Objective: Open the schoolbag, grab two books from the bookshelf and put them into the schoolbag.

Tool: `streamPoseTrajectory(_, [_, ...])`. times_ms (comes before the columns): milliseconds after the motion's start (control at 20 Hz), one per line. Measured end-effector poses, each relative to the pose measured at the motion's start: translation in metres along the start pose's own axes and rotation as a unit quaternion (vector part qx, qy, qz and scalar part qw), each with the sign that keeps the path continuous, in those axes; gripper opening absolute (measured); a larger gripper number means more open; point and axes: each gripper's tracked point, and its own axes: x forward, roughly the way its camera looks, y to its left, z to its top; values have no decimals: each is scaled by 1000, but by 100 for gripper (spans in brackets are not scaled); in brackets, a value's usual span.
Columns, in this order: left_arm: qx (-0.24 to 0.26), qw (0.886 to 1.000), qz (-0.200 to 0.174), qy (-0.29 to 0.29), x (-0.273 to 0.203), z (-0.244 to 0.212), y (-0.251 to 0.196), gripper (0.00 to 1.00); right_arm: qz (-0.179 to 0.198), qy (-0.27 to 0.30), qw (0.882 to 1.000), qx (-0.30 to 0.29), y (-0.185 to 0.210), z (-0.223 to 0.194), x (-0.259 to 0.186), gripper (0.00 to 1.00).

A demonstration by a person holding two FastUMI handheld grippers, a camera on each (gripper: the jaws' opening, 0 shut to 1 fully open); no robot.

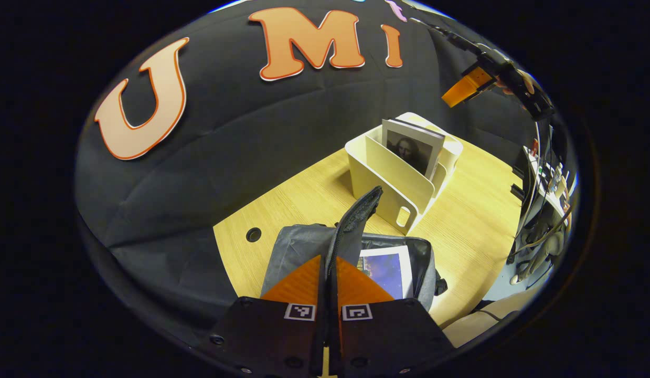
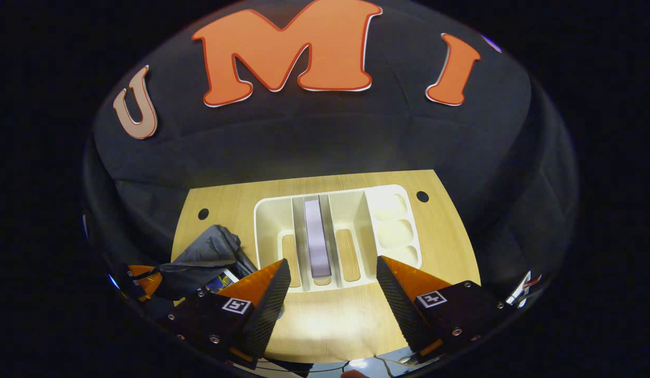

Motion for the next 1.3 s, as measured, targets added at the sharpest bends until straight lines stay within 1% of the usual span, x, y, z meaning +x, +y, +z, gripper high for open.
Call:
streamPoseTrajectory(100, [-3,1000,6,1,1,1,3,4,-5,25,999,-35,4,6,24,99])
streamPoseTrajectory(200, [-8,1000,15,5,3,-2,8,4,4,50,998,-49,14,7,51,99])
streamPoseTrajectory(300, [-16,999,29,13,3,-5,16,5,-3,77,995,-63,15,0,80,99])
streamPoseTrajectory(400, [-21,999,34,17,3,-8,17,5,-7,103,992,-73,18,-8,106,100])
streamPoseTrajectory(550, [-21,999,37,22,3,-10,16,5,4,123,990,-74,30,-15,135,100])
streamPoseTrajectory(600, [-22,999,38,23,3,-11,15,5,2,135,988,-74,31,-22,144,100])
streamPoseTrajectory(650, [-23,999,40,25,3,-11,16,0,1,146,986,-76,31,-28,151,98])
streamPoseTrajectory(700, [-23,998,42,26,4,-12,16,5,-4,151,986,-76,30,-32,157,92])
streamPoseTrajectory(750, [-23,998,45,28,3,-12,17,5,-5,152,986,-74,31,-34,162,87])
streamPoseTrajectory(800, [-23,998,47,30,3,-13,17,5,-5,154,986,-70,31,-37,164,71])
streamPoseTrajectory(850, [-24,998,45,30,3,-13,15,5,15,157,986,-50,37,-39,162,63])
streamPoseTrajectory(900, [-24,998,41,29,2,-12,13,5,22,155,987,-30,42,-37,160,48])
streamPoseTrajectory(950, [-25,999,40,28,2,-12,13,5,18,153,988,-27,39,-36,157,49])
streamPoseTrajectory(1000, [-26,998,42,29,3,-12,15,5,10,144,989,-25,32,-34,154,31])
streamPoseTrajectory(1050, [-27,998,42,29,2,-14,15,5,6,134,991,-19,28,-29,146,40])
streamPoseTrajectory(1100, [-31,998,42,29,1,-13,14,5,7,124,992,-10,26,-23,134,40])
streamPoseTrajectory(1150, [-34,998,40,27,1,-13,13,5,14,112,994,-1,25,-14,122,49])
streamPoseTrajectory(1200, [-35,998,36,24,1,-12,11,5,20,97,995,8,24,-7,109,40])
streamPoseTrajectory(1250, [-34,999,34,22,-1,-11,10,5,24,82,996,14,23,1,94,40])
streamPoseTrajectory(1300, [-33,999,31,21,-1,-11,8,0,25,68,997,19,21,8,76,40])
